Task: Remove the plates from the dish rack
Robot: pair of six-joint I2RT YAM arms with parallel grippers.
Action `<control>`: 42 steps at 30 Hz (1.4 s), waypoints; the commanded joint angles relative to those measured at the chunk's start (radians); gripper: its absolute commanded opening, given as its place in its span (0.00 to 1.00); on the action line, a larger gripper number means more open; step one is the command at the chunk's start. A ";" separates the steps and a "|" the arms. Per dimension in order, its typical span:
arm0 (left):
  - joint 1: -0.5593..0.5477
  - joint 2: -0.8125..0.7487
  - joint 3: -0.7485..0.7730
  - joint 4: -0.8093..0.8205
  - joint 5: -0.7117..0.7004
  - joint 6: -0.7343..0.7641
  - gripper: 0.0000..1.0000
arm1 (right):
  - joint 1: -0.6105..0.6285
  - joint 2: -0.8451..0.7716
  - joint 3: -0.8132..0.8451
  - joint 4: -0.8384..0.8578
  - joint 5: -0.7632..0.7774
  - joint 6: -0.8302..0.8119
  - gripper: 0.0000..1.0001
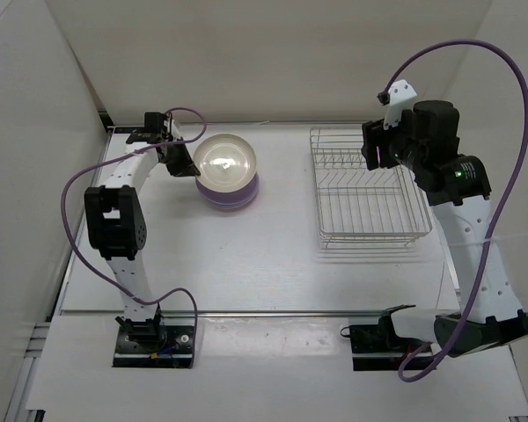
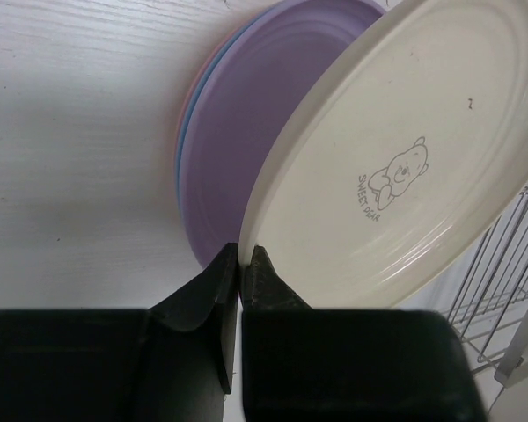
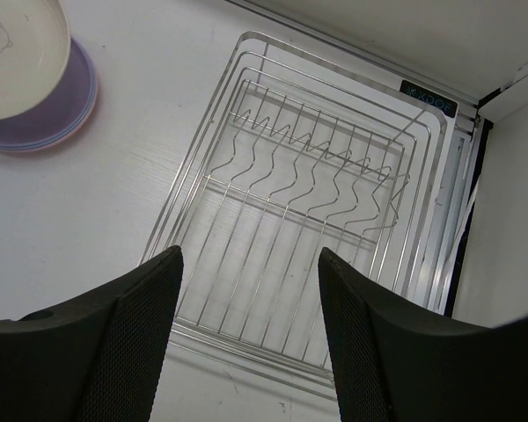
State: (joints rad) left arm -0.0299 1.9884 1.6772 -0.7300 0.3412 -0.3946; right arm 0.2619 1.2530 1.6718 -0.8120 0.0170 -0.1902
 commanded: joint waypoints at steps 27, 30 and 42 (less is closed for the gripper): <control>0.041 0.038 -0.076 0.060 0.085 -0.021 0.11 | -0.003 -0.026 0.020 0.030 -0.002 0.008 0.67; 0.050 0.049 -0.076 0.060 0.085 -0.021 0.11 | -0.003 -0.026 0.020 0.030 -0.002 0.008 0.67; 0.050 0.070 -0.065 0.060 0.114 -0.021 0.24 | -0.003 -0.026 0.020 0.030 -0.002 0.008 0.67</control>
State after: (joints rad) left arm 0.0177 2.0583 1.5997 -0.6800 0.4194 -0.4156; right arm 0.2619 1.2488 1.6718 -0.8120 0.0166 -0.1902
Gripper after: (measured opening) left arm 0.234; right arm 0.671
